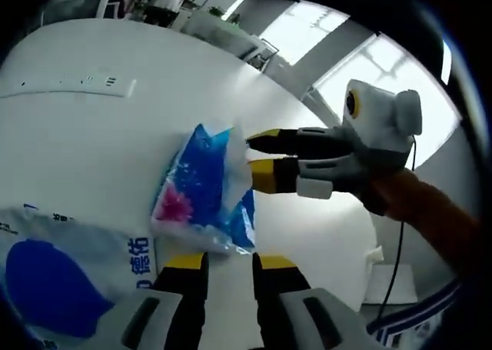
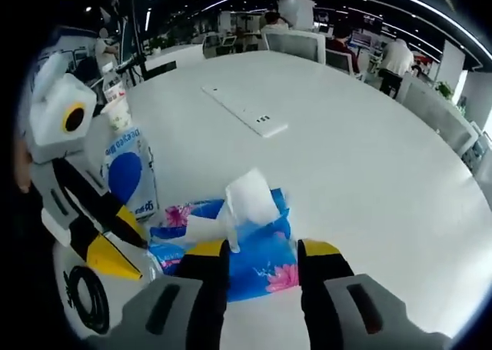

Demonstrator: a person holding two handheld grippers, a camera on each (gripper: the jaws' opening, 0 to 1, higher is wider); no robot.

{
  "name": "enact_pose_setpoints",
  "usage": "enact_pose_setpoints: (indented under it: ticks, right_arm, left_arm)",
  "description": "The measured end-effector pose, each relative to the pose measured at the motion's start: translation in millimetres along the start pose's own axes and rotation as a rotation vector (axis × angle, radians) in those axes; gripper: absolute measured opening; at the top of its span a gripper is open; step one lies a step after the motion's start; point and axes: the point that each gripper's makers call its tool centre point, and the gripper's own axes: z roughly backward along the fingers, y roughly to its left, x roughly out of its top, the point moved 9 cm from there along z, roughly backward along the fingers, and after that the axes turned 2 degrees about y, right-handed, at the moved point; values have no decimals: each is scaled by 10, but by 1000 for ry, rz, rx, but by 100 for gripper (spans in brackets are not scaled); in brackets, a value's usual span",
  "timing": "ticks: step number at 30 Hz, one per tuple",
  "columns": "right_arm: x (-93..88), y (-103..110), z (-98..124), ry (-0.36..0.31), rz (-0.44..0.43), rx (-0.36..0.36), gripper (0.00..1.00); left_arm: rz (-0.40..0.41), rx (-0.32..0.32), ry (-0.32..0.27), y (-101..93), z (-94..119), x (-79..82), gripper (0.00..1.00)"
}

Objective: Arrange the tabletop items into an orderly group along one side of the table until the central work area is clear of visible clutter.

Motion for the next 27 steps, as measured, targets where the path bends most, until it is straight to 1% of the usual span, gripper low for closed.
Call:
enact_pose_setpoints:
  ticks: [1, 2, 4, 8, 10, 11, 12, 13, 14, 16, 18, 19, 22, 24, 27]
  right_arm:
    - [-10, -2, -11, 2, 3, 2, 28]
    - [-17, -2, -17, 2, 7, 2, 27]
    - [-13, -4, -16, 3, 10, 4, 25]
    - [-39, -19, -26, 7, 17, -5, 20]
    - [-62, -24, -55, 8, 18, -2, 19]
    - [-58, -20, -52, 10, 22, -4, 18]
    - [-60, -20, -51, 11, 28, -6, 18]
    - [-60, -9, -51, 10, 33, -8, 17]
    - [-61, -6, -52, 9, 35, -8, 17]
    - [-67, 2, -42, 4, 38, -9, 17]
    - [-79, -19, -71, 4, 33, -8, 16]
    - [-93, -18, -96, 3, 29, -7, 16]
    - [-93, -22, -95, 1, 29, -6, 15]
    - [-114, -31, -115, -2, 27, -5, 15]
    - [-145, -40, -137, -9, 23, -3, 14]
  left_arm:
    - [-4, 6, 18, 8, -10, -10, 20]
    - [-11, 5, 20, 8, -23, -12, 19]
    - [-1, 4, 17, 10, -15, -13, 16]
    - [44, -13, 7, -9, -36, 7, 18]
    - [65, -23, 3, -26, -19, 13, 22]
    - [75, -24, -9, -33, -1, 21, 25]
    - [91, -27, -37, -48, 31, 37, 28]
    - [104, -36, -52, -64, 57, 46, 31]
    - [105, -40, -52, -73, 79, 49, 33]
    - [94, -31, -60, -82, 58, 89, 33]
    - [101, -17, -31, -46, -21, 81, 31]
    - [98, -18, -15, -27, -54, 60, 29]
    - [102, -5, -5, 29, -85, 29, 25]
    - [115, -11, 0, 41, -91, 26, 23]
    - [162, -20, -4, 40, -113, 64, 24]
